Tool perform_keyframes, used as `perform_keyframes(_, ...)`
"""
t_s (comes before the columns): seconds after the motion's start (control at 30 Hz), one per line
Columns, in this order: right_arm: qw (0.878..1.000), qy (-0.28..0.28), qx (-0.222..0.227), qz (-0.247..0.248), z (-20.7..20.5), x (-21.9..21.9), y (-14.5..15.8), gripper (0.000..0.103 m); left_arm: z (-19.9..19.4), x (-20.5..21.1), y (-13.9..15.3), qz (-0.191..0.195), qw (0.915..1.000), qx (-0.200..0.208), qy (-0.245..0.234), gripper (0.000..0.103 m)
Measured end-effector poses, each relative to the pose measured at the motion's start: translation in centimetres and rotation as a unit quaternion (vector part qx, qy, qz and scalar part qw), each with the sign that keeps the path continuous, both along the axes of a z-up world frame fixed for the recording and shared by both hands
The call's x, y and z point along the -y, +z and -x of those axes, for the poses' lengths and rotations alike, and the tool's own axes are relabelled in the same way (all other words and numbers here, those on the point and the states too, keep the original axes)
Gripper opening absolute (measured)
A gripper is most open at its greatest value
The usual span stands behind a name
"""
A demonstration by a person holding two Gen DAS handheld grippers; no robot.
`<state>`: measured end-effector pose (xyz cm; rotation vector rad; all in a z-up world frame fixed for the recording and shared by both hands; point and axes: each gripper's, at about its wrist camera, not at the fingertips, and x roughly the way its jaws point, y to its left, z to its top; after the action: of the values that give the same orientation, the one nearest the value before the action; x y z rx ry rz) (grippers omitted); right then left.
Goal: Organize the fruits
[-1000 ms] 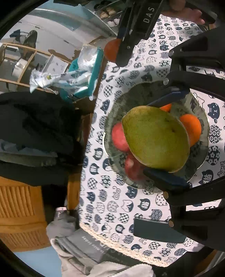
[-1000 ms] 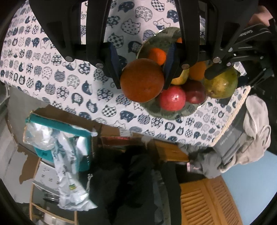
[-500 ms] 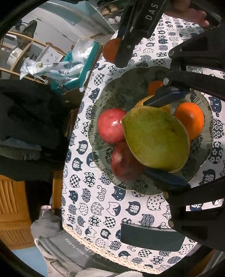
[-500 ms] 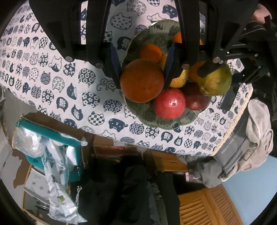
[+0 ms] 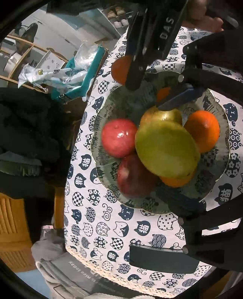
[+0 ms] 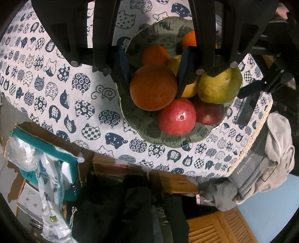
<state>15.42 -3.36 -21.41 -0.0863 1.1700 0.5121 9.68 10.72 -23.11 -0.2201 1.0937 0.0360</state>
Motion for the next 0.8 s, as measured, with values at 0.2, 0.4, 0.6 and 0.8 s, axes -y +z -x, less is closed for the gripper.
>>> perform_keyframes(0.2, 1.000, 0.003, -0.014, -0.011, 0.0, 0.0, -0.1, 0.046, 0.5, 0.2, 0.6, -0.015, 0.9999, 0.000, -0.006, 0.086)
perform_keyframes(0.4, 1.000, 0.005, -0.002, -0.017, 0.3, -0.1, 1.1, 0.055, 1.4, -0.3, 2.0, -0.016, 0.9998, 0.013, 0.002, 0.086)
perform_keyframes(0.6, 1.000, 0.003, 0.026, -0.004, 1.0, 0.3, 3.4, 0.055, 2.5, -0.9, 4.5, -0.007, 0.9991, 0.039, 0.013, 0.086)
perform_keyframes(0.8, 0.998, -0.004, 0.066, 0.004, 2.3, 1.3, 6.7, 0.063, 3.5, -0.7, 7.3, -0.011, 0.9978, 0.065, 0.011, 0.086)
